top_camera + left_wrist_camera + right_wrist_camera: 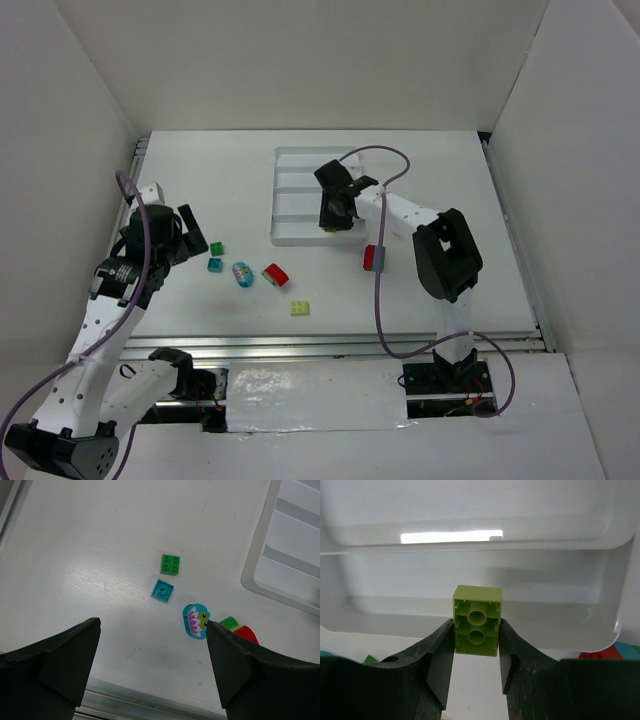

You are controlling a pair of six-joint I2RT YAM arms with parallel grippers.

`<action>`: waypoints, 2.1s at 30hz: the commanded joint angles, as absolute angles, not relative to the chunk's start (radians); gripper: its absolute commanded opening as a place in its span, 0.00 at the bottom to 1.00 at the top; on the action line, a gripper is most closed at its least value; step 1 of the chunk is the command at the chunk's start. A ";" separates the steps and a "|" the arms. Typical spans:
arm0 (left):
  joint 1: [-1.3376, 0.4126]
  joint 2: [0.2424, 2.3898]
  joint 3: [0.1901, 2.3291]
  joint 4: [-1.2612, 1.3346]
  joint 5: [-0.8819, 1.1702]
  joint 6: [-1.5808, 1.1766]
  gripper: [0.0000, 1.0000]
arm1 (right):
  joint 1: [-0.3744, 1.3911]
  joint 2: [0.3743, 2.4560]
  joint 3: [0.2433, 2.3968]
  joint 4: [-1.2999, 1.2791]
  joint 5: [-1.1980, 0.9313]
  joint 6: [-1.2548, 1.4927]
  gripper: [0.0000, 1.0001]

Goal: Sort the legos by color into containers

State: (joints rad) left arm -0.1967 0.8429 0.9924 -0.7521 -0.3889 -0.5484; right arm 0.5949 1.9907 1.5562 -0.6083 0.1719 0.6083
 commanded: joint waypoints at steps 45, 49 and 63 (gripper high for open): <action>-0.189 0.831 0.996 -0.736 -0.431 -0.548 1.00 | 1.118 1.853 1.310 -0.627 0.431 0.914 0.97; -0.189 0.833 0.997 -0.735 -0.428 -0.546 0.99 | 1.123 1.877 1.290 -0.620 0.417 0.920 0.95; -0.189 0.845 0.996 -0.726 -0.402 -0.535 0.99 | 1.178 1.848 1.198 -0.520 0.448 0.752 0.99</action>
